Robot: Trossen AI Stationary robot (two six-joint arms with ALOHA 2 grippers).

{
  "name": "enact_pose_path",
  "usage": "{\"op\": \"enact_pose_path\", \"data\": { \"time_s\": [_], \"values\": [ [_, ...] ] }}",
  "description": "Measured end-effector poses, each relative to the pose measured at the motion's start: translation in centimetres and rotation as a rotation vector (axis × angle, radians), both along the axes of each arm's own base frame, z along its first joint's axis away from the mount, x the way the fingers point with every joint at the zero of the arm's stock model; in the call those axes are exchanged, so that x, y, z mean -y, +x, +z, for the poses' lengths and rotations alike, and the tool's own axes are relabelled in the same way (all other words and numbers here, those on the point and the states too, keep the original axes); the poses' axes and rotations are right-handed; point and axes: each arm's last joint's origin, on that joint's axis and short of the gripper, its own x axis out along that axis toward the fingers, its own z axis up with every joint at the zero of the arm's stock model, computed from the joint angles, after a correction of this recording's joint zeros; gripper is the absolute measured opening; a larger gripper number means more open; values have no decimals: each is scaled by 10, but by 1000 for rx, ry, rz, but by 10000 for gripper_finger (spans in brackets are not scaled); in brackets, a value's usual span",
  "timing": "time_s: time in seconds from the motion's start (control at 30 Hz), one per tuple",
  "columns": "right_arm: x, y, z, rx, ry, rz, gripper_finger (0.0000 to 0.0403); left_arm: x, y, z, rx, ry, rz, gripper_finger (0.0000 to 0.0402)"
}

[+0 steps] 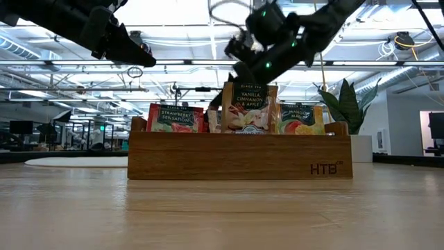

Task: Pick & Place Tea
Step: Put the top red tea bag into the left section of the wooden organizer

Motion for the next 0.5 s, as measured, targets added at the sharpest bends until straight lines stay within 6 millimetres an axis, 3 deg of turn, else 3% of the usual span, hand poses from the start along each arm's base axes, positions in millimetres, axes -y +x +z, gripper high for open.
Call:
{"op": "enact_pose_path", "data": {
  "time_s": [0.2, 0.3, 0.5],
  "values": [
    [46, 5, -21, -174, 267, -35, 117, 0, 0, 0, 0, 0, 0, 90],
    [53, 12, -37, -264, 393, 18, 124, 0, 0, 0, 1, -1, -1, 90],
    [55, 26, -53, -314, 410, 43, 171, 0, 0, 1, 4, 0, 5, 90]
  ]
}}
